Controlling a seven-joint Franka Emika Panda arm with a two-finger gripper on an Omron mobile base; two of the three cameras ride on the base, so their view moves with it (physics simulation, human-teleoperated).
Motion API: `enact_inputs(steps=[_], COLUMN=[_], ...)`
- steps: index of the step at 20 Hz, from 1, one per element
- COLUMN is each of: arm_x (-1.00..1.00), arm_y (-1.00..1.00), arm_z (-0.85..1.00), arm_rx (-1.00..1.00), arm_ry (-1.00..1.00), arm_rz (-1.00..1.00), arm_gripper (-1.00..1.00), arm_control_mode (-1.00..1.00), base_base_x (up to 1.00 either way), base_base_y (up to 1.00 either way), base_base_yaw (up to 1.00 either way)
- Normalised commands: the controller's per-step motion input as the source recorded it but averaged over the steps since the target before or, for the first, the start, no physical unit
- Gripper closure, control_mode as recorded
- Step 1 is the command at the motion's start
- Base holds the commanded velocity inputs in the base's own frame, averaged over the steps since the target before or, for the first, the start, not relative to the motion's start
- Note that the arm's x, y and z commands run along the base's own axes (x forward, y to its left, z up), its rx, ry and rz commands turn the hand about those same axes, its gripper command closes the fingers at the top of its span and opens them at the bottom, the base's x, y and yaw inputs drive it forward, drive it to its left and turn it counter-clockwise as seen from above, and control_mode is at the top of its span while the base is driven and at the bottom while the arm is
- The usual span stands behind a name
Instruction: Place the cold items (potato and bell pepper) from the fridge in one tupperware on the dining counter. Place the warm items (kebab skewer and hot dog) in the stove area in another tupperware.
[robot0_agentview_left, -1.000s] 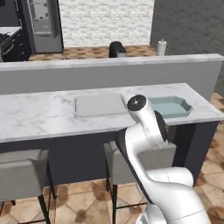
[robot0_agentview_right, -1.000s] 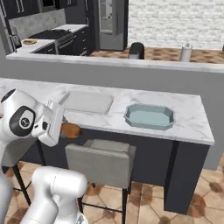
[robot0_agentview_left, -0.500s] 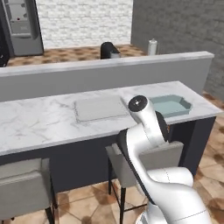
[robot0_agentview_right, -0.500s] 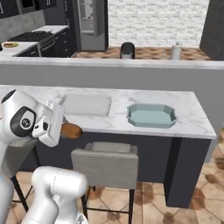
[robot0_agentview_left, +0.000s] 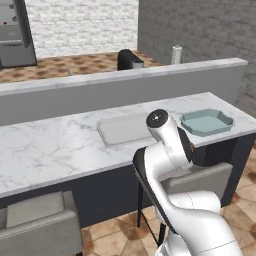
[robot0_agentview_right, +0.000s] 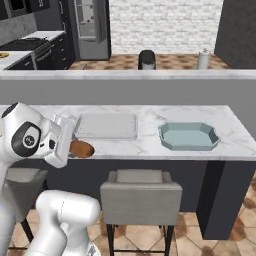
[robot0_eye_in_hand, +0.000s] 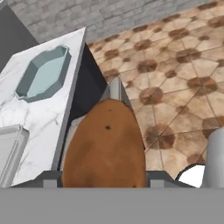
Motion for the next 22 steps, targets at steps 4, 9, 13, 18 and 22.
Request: enact_inputs(steps=[4,9,13,18,22], arm_x=[0.26,0.66,0.86,1.00,0.84], arm_y=[0.19,0.14,-0.03,-0.19,-0.23], arm_z=[0.00,0.07,0.10,0.04,0.00], arm_rx=[0.00,0.00,0.06,0.13,0.14], arm_ry=[0.00,0.00,0.00,0.00,0.00], arm_rz=[-0.08,-0.09,0.01,0.06,0.14], arm_gripper=[1.00,1.00,1.00,1.00,1.00], arm_control_mode=[-1.00,-1.00,-1.00,-1.00,-1.00], base_base_x=[0.23,0.00,0.00,0.00,0.00], base_base_y=[0.21,0.00,0.00,0.00,0.00], base_base_yaw=[-0.09,0.00,0.00,0.00,0.00])
